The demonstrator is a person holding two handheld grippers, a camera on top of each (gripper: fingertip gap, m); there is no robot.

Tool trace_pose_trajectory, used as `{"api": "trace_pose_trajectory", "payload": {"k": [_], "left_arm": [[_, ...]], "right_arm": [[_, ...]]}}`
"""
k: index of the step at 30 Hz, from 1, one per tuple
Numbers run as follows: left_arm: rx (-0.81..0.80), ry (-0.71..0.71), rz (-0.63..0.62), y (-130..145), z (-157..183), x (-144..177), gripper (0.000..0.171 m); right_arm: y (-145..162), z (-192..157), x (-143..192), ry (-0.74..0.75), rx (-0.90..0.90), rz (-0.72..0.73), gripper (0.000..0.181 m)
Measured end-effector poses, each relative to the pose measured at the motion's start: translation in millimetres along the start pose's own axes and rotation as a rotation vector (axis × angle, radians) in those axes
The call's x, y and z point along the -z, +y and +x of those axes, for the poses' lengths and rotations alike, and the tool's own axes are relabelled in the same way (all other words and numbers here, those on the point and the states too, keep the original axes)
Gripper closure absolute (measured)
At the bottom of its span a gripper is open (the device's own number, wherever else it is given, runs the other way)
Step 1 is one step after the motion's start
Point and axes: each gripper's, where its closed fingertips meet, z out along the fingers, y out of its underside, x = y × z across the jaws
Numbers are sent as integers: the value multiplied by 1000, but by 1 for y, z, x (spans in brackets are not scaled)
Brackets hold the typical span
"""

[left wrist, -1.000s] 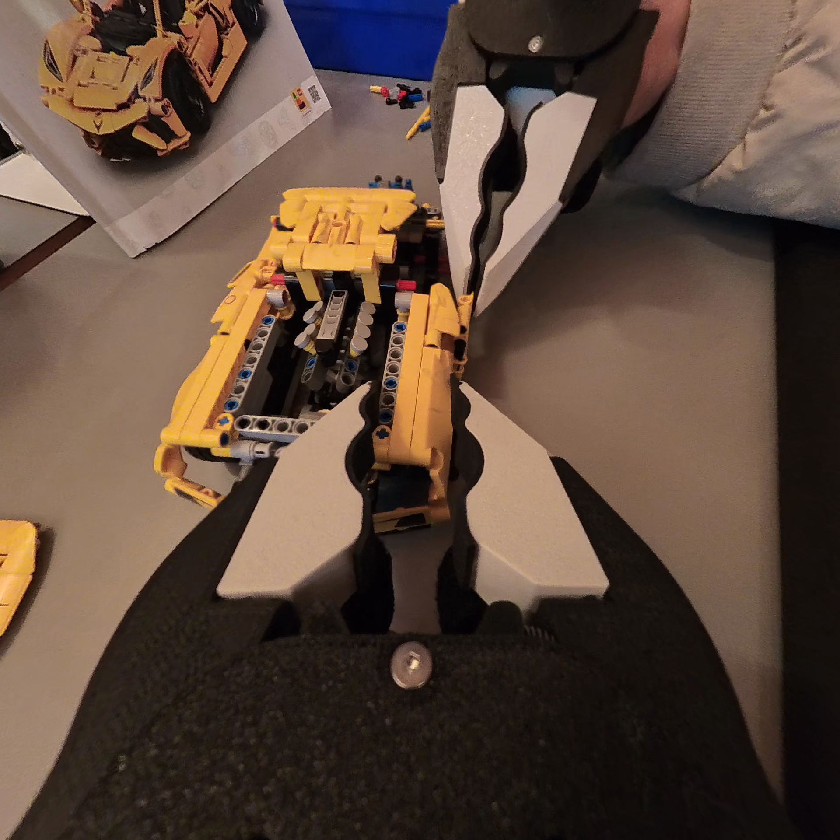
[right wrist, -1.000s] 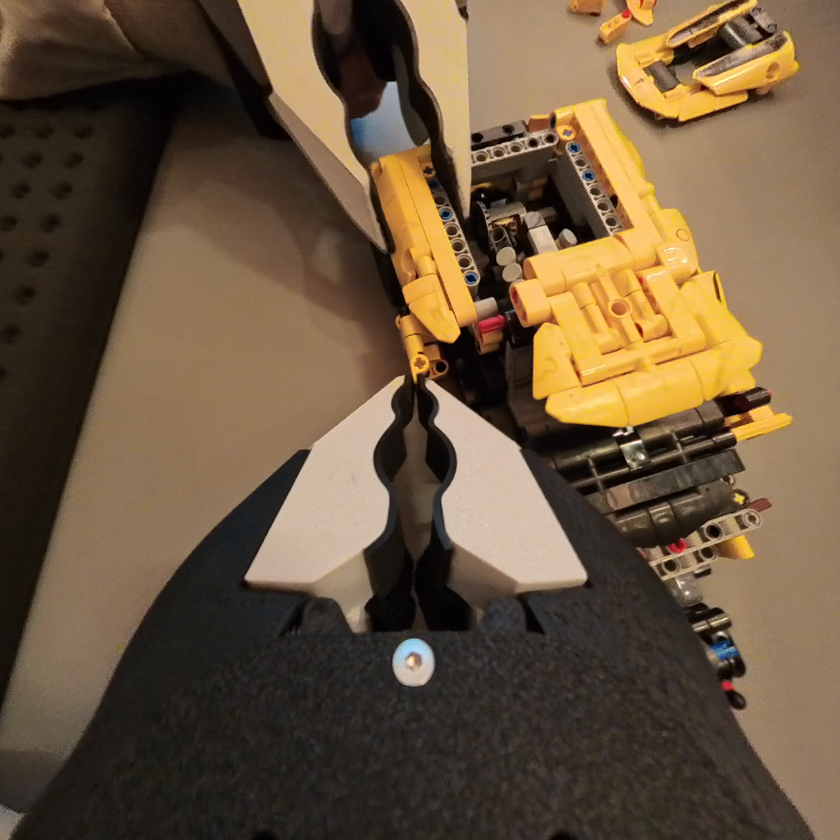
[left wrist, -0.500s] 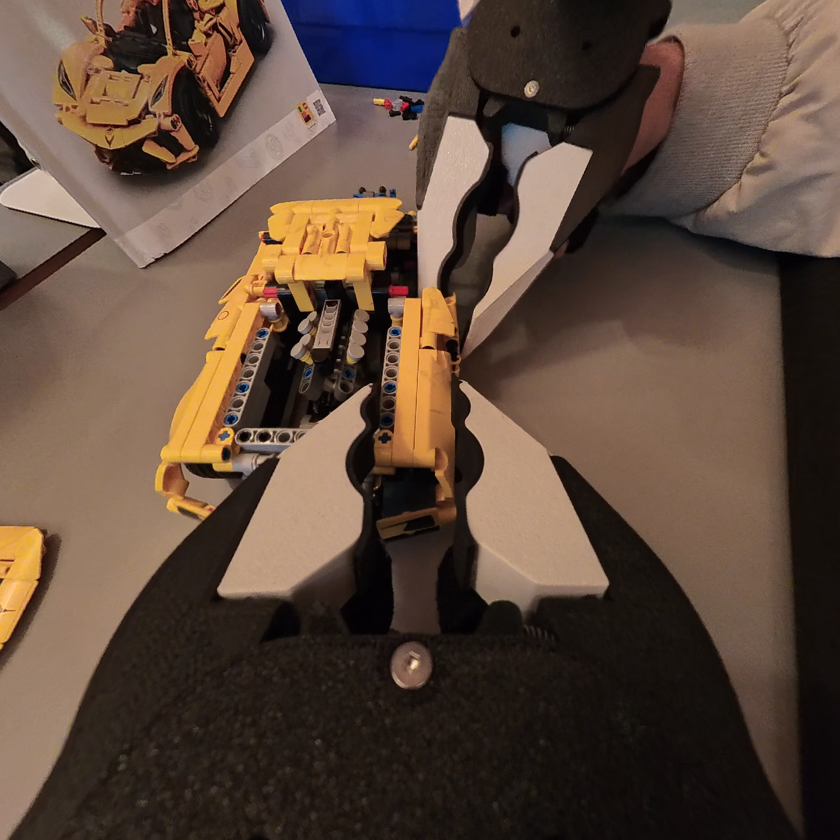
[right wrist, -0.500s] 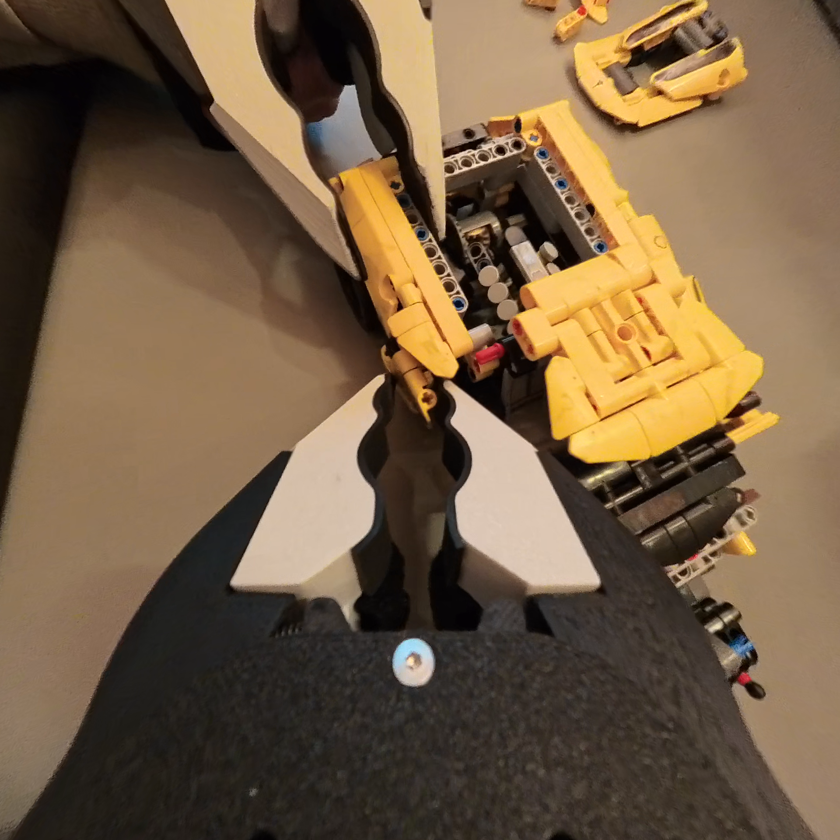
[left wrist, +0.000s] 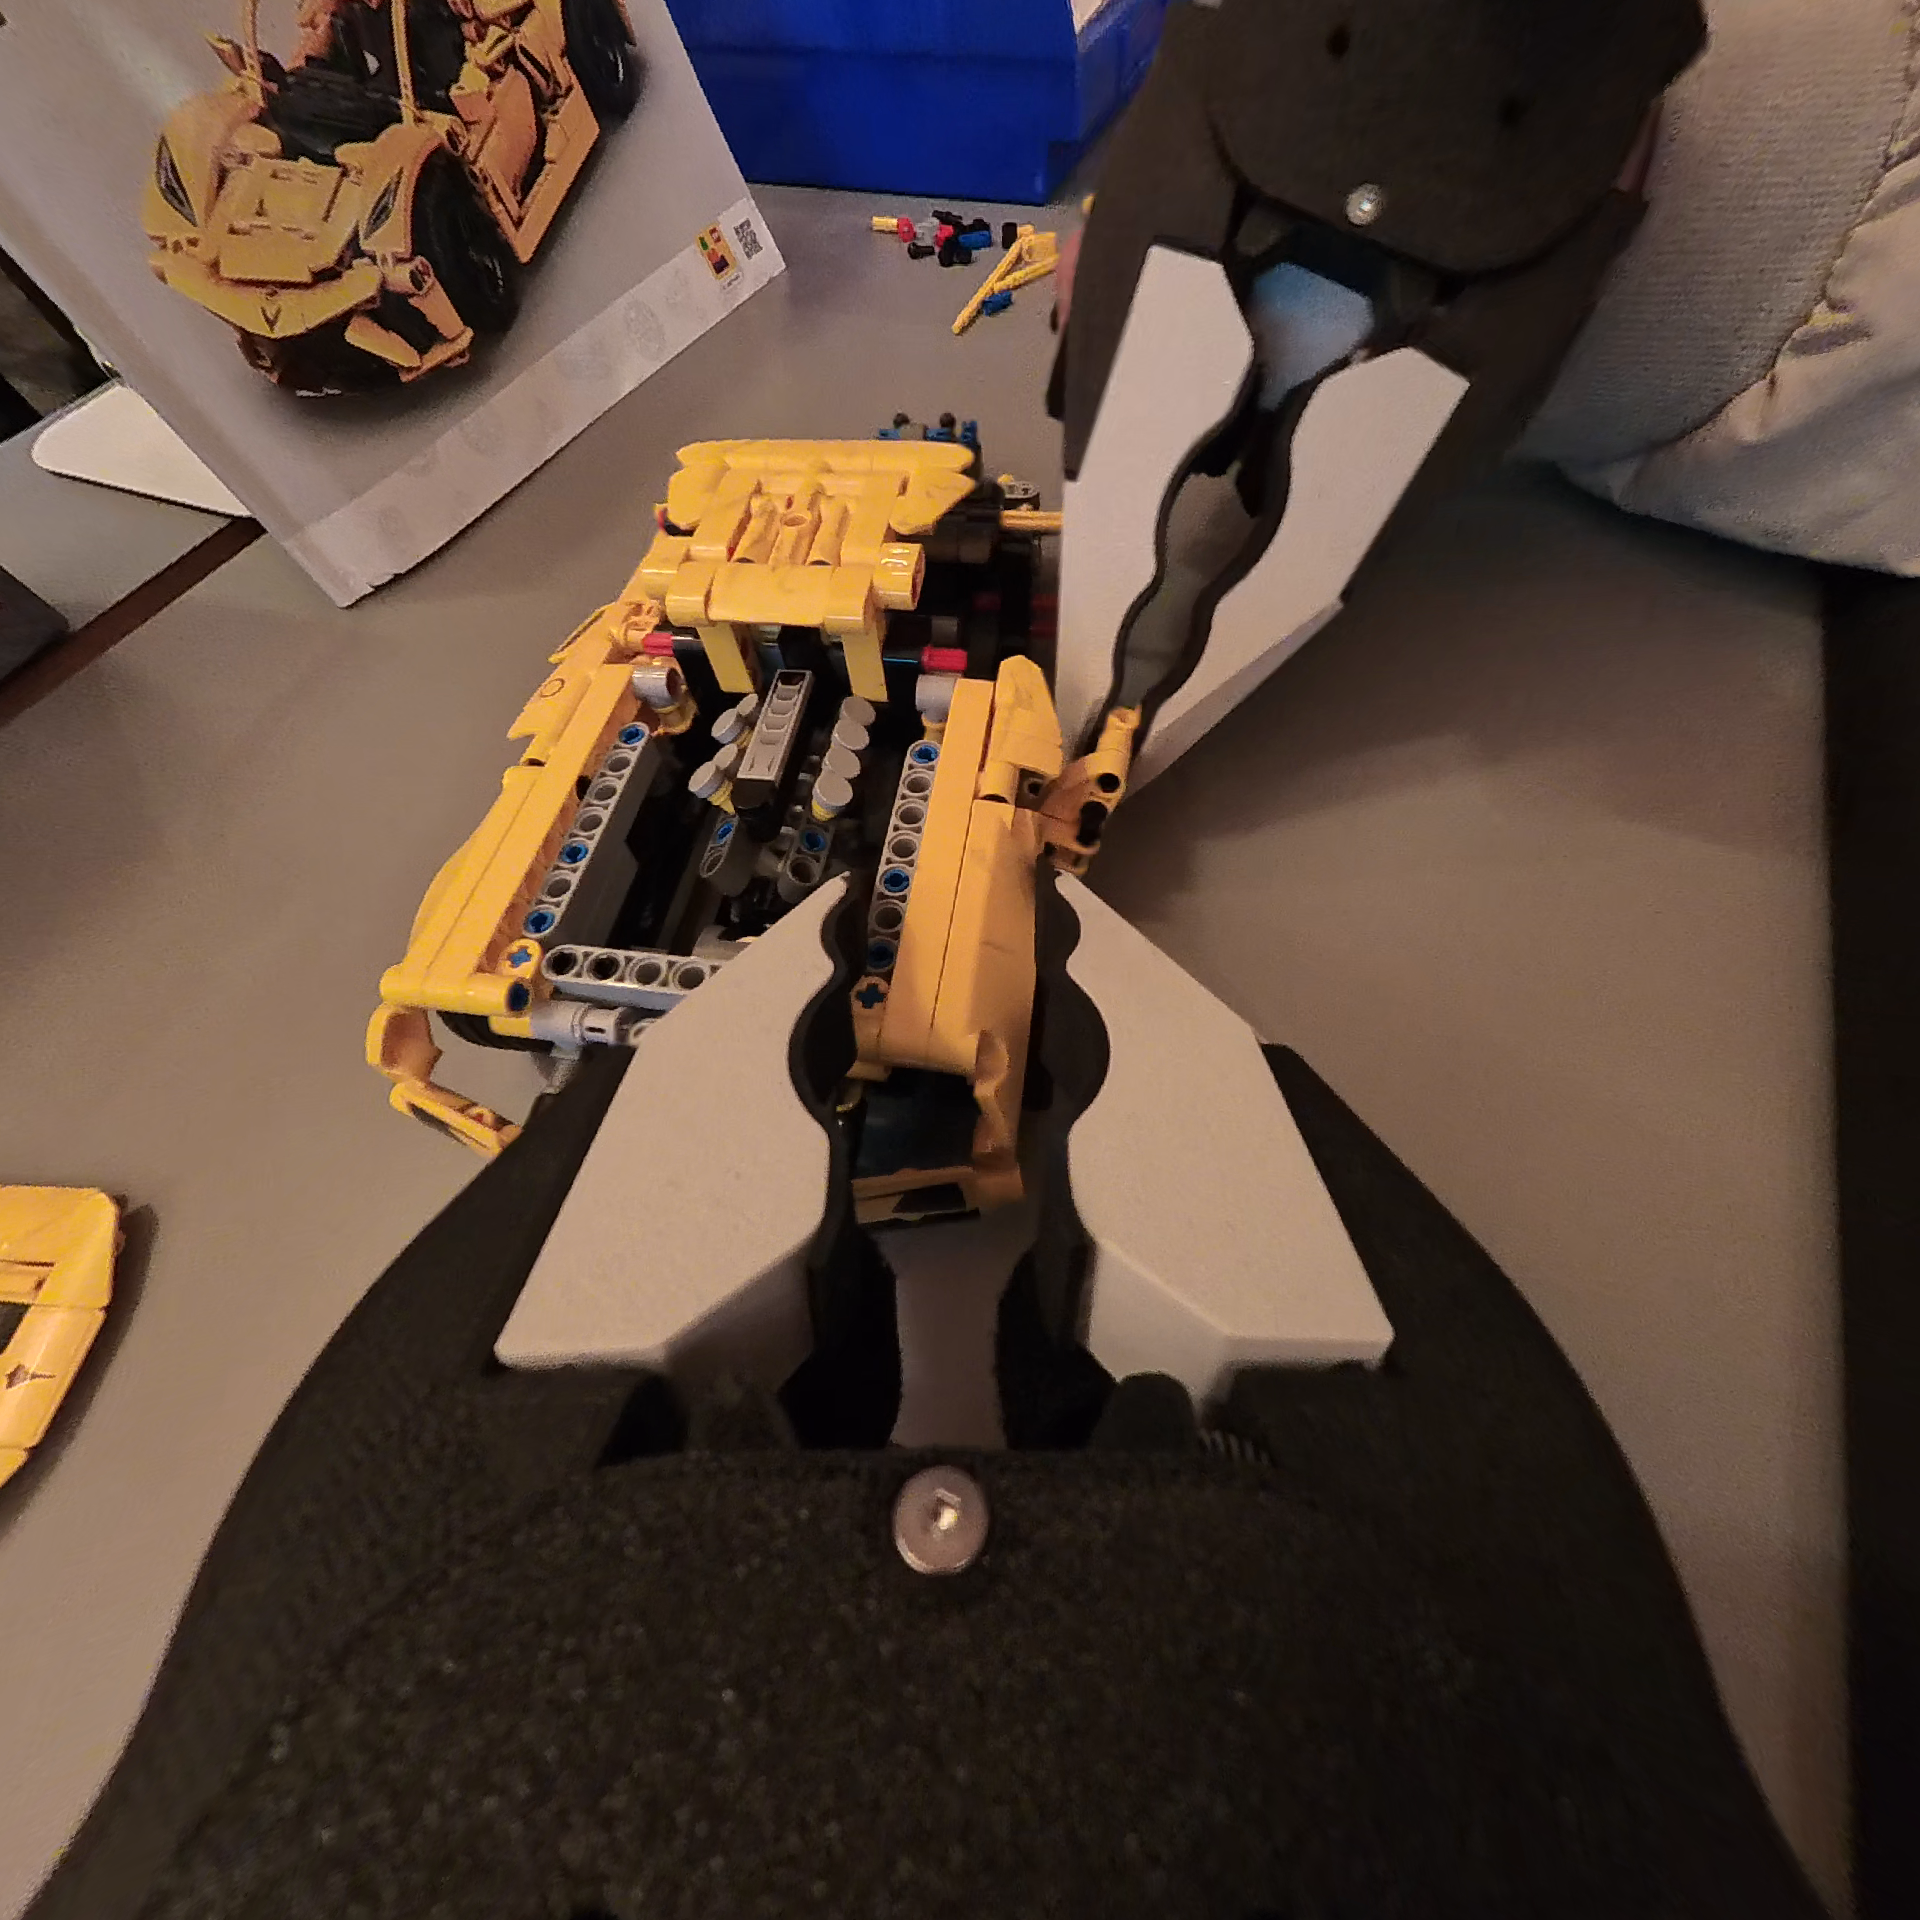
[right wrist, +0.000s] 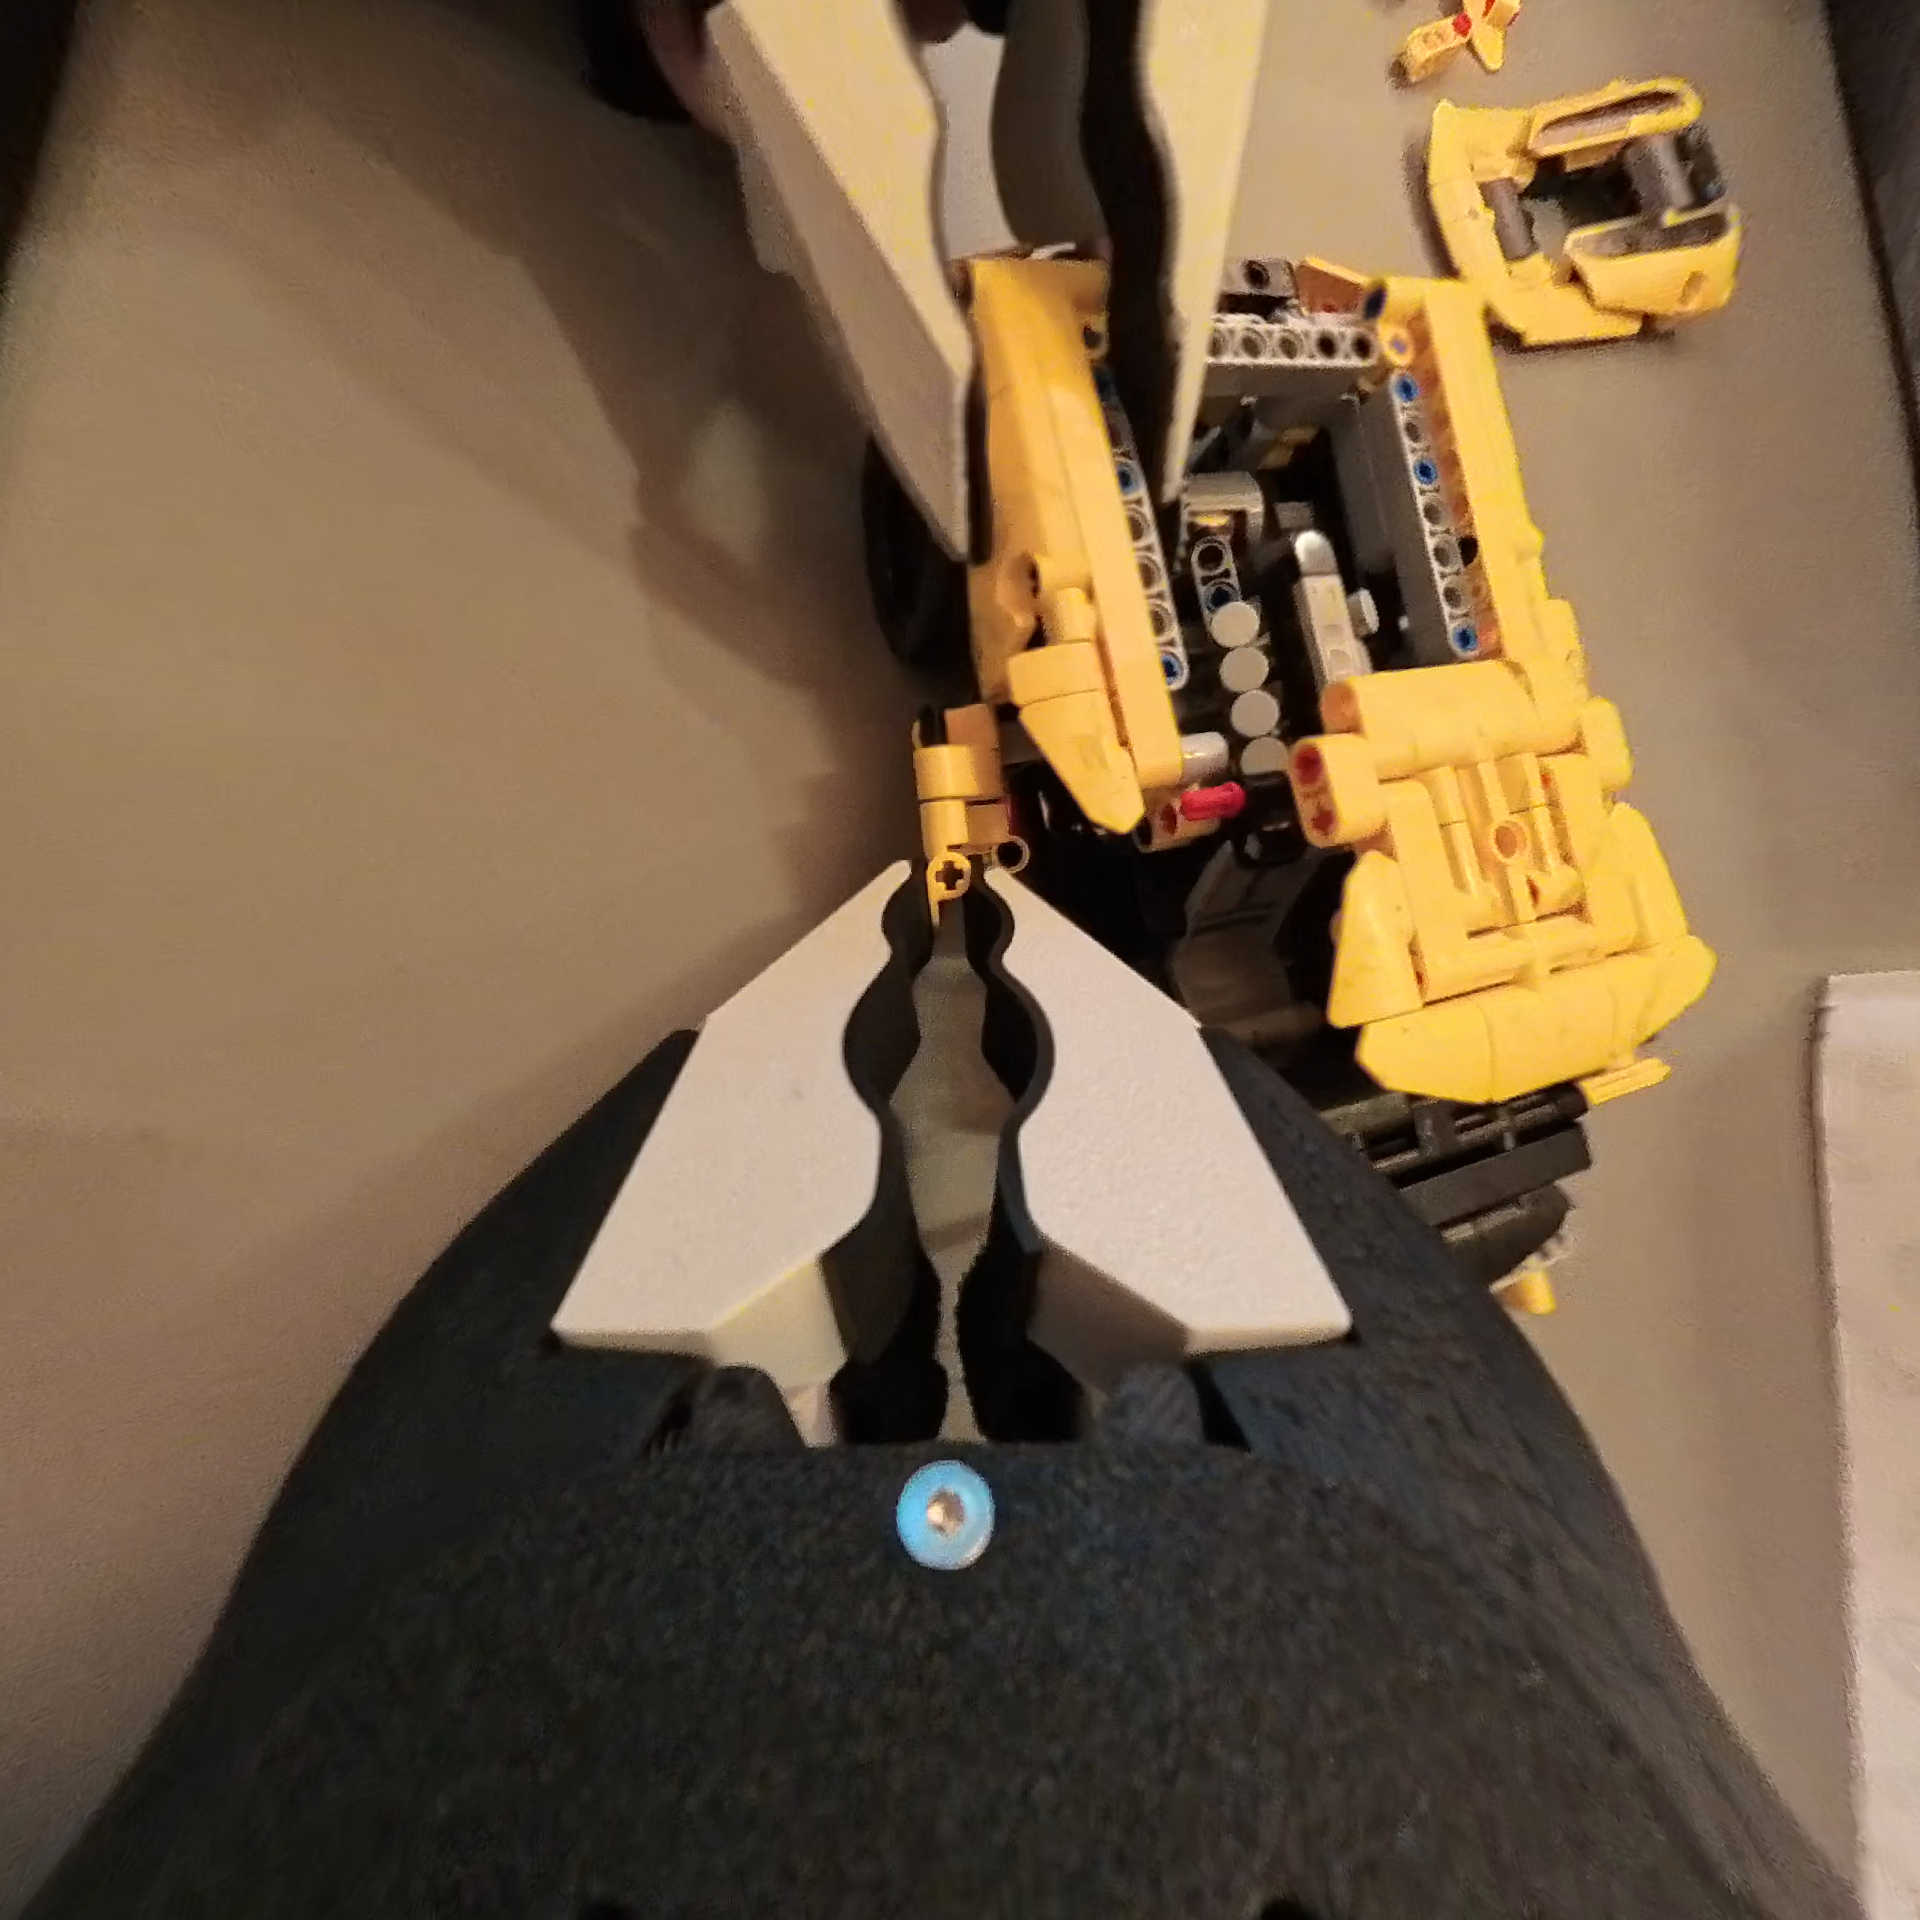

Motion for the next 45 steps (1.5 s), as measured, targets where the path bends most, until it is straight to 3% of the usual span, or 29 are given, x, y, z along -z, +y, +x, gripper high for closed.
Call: {"api": "trace_pose_trajectory", "payload": {"k": [7,10,18,23,30,35,41,45], "left_arm": [[28,-3,1,1,0,2,139],[27,-2,-1,1,0,2,139],[10,27,4,-1,4,0,140],[15,21,7,1,4,6,140],[-25,15,-23,0,8,2,141],[-32,4,-21,0,7,2,141],[-29,5,-18,-2,7,-1,141],[-22,21,-6,-1,8,0,140]], "right_arm": [[-2,2,0,165,173,-76,177],[-3,2,1,155,150,-71,177],[-1,7,16,19,-89,109,177],[2,8,18,95,-25,58,179],[0,1,8,44,-134,70,178],[-4,2,12,38,-150,90,150],[-11,-1,-7,20,-115,36,147],[-5,3,1,90,29,39,165]]}}
